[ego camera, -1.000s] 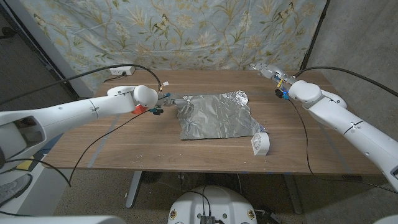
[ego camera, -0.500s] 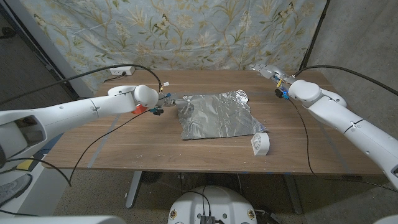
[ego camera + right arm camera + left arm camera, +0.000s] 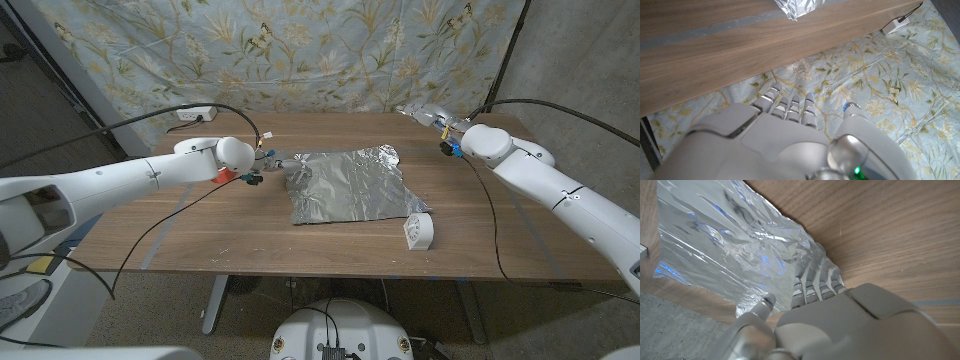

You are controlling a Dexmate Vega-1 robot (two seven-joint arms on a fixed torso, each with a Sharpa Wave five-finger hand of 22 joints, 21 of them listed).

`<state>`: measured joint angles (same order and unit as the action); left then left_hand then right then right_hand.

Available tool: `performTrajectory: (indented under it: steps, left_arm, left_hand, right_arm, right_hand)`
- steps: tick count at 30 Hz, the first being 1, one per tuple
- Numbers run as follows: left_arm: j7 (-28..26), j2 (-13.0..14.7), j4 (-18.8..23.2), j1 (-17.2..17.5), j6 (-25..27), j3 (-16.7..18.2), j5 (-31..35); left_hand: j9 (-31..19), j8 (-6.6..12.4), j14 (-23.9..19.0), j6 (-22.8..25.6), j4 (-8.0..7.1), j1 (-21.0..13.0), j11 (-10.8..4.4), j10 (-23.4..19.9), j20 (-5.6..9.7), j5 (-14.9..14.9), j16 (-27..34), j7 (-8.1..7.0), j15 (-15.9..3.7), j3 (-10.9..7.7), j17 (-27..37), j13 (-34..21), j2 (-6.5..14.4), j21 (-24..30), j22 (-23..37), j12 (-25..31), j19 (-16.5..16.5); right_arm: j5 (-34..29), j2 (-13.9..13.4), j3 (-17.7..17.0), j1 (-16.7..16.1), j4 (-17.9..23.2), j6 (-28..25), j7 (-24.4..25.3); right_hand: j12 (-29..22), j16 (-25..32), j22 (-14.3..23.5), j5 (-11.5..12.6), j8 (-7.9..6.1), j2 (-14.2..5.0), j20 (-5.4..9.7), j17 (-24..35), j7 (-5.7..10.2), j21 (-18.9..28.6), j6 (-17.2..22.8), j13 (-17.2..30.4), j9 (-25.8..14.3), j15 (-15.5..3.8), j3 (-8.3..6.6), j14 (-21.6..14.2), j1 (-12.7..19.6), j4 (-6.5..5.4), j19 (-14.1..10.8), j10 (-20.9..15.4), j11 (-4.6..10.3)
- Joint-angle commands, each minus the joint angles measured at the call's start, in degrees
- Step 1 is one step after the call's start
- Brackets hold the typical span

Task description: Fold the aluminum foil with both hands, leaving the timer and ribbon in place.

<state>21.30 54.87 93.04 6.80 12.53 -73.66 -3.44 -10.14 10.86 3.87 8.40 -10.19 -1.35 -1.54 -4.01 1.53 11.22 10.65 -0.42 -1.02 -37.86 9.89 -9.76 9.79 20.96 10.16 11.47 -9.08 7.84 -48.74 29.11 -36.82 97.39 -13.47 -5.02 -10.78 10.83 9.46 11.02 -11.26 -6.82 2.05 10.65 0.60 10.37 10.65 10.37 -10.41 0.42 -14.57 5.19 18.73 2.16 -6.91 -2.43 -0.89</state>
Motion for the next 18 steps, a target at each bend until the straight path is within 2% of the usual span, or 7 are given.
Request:
performTrajectory:
  steps: [1,10,14,18]
  left_arm:
    - [0.9,-0.4,-1.2,-0.4,-1.1,-0.3,0.1]
    - [0.8,-0.5,-1.6,-0.3,-1.3,-0.3,-0.1]
    - [0.7,-0.5,-1.6,-0.2,-1.0,-0.4,0.0]
    - [0.7,-0.6,-1.6,-0.2,-0.8,-0.4,0.1]
  left_hand:
    - [-0.1,0.2,-0.3,0.7,-0.14,0.5,0.06,-0.6,-0.04,0.0,0.1,0.16,-0.2,-0.48,0.0,-0.3,0.0,-0.2,0.0,0.4,0.1]
    - [-0.1,0.31,-0.5,1.5,-0.11,0.6,0.08,-0.8,-0.05,0.0,0.1,0.24,-0.2,-0.61,0.0,-0.3,0.1,-0.4,0.0,0.3,0.2]
    - [-0.1,0.25,-0.5,1.5,-0.08,0.6,0.05,-0.8,-0.08,0.0,0.0,0.3,-0.15,-0.71,0.0,-0.3,0.1,-0.4,0.0,0.3,0.3]
    - [-0.1,0.19,-0.5,1.6,0.0,0.5,0.03,-0.9,-0.09,0.0,0.0,0.27,-0.17,-0.84,-0.1,-0.3,0.2,-0.5,0.0,0.2,0.3]
  right_arm:
    - [-4.2,-1.0,2.9,2.3,4.3,-8.0,-1.5]
    - [-7.7,-0.7,6.1,5.6,6.6,-15.9,-4.4]
    - [-9.1,-0.2,7.7,7.6,6.6,-18.9,-6.4]
    - [-11.0,0.1,9.3,9.1,6.8,-21.3,-7.8]
  right_hand:
    - [-0.5,0.2,0.1,-0.1,-0.28,-0.11,0.93,0.1,-0.03,0.2,0.8,0.2,-0.2,-0.21,-0.29,0.1,0.8,0.64,0.2,-0.7,-0.01]
    - [-0.7,0.3,0.1,-0.2,-0.2,0.1,0.36,0.0,-0.35,0.1,0.7,0.3,-0.2,-0.08,-0.82,-0.1,2.2,1.96,0.6,-1.3,0.02]
    - [-0.7,0.4,0.1,-0.3,0.03,0.51,-1.25,-0.1,-0.5,0.1,0.2,0.4,-0.2,0.48,-1.25,-0.5,3.6,3.35,1.1,-1.5,-0.22]
    - [-0.9,0.5,0.2,-0.3,0.13,0.61,-1.61,-0.1,-0.61,0.0,-0.1,0.5,-0.3,0.92,-1.45,-0.8,4.1,3.91,1.5,-2.0,-0.38]
